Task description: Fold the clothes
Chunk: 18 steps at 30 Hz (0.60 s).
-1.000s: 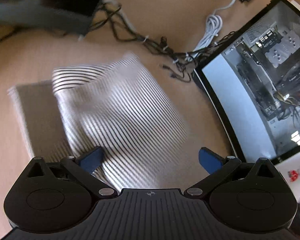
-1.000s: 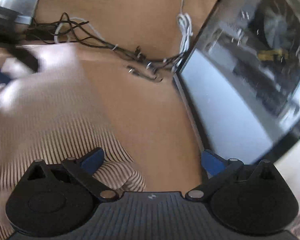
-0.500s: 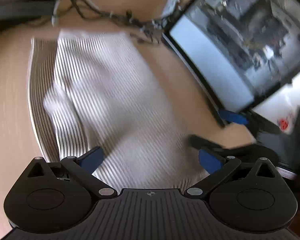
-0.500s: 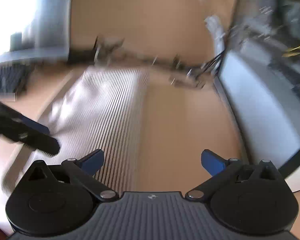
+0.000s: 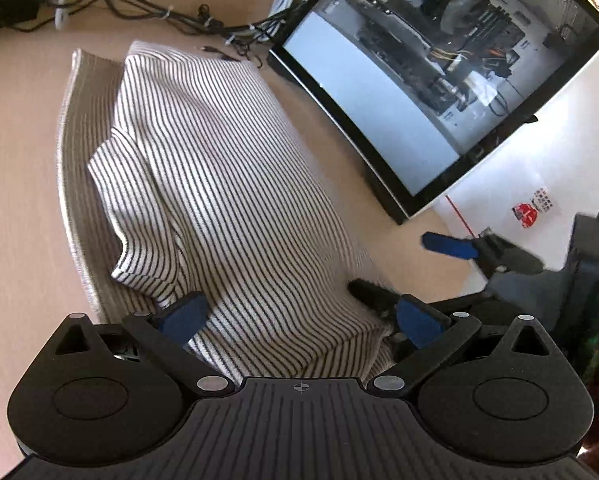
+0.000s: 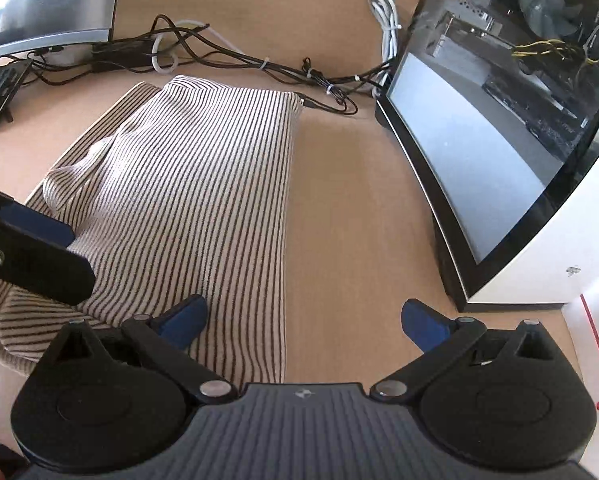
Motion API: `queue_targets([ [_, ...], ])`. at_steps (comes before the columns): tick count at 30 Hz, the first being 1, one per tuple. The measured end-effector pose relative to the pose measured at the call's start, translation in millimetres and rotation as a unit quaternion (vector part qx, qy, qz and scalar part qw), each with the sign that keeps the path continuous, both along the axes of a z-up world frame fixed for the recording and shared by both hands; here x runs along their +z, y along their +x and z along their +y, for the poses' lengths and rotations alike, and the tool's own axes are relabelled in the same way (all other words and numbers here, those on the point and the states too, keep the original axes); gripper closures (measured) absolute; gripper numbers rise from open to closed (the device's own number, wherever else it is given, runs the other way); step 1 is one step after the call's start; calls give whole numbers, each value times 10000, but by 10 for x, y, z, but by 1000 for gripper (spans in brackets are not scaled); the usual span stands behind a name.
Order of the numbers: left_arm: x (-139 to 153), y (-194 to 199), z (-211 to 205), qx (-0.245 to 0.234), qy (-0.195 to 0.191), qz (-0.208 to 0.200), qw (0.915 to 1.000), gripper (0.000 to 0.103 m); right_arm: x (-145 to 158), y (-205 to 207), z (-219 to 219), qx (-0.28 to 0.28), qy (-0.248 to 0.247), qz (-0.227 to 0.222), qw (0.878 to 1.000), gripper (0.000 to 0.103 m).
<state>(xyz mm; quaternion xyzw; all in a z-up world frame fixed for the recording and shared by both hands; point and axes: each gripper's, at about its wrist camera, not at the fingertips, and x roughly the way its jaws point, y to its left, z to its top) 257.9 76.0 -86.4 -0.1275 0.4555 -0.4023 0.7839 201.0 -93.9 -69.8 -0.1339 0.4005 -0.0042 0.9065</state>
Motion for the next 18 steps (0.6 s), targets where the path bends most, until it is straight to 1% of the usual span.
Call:
queue_targets([
  [1, 31, -22, 12, 24, 52, -50, 10000, 0, 77, -1, 1, -62, 50, 37, 10000, 0],
  [2, 72, -67, 35, 35, 159, -156, 9997, 0, 165, -25, -14, -112, 179, -60, 9998, 0],
  [4, 98, -147, 65, 122, 496, -309, 9982, 0, 341, -75, -46, -210, 445, -265, 9984, 0],
  [5, 62, -176, 84, 143, 680, -288, 9972, 0, 364, -72, -39, -227, 446, -323, 9982, 0],
  [6, 34, -203, 114, 138, 682, -331, 9970, 0, 384, -68, -32, -242, 442, -378, 9980, 0],
  [8, 43, -271, 122, 159, 730, -426, 9963, 0, 276, -30, 34, -158, 239, -296, 9992, 0],
  [10, 53, -298, 100, 247, 778, -435, 9957, 0, 71, -13, 119, -4, 3, -81, 10000, 0],
  [12, 33, -322, 86, 367, 836, -501, 9946, 0, -60, -58, 161, 134, -188, -266, 9994, 0],
  [14, 35, -360, 35, 514, 983, -567, 9922, 0, -81, -83, 113, 248, -126, -385, 9989, 0],
  [17, 54, -415, -70, 703, 1195, -560, 9888, 0, -46, -96, -27, 299, 160, -318, 9989, 0],
  [18, 57, -447, -102, 718, 1261, -572, 9878, 0, -41, -121, -69, 376, 166, -338, 9986, 0],
])
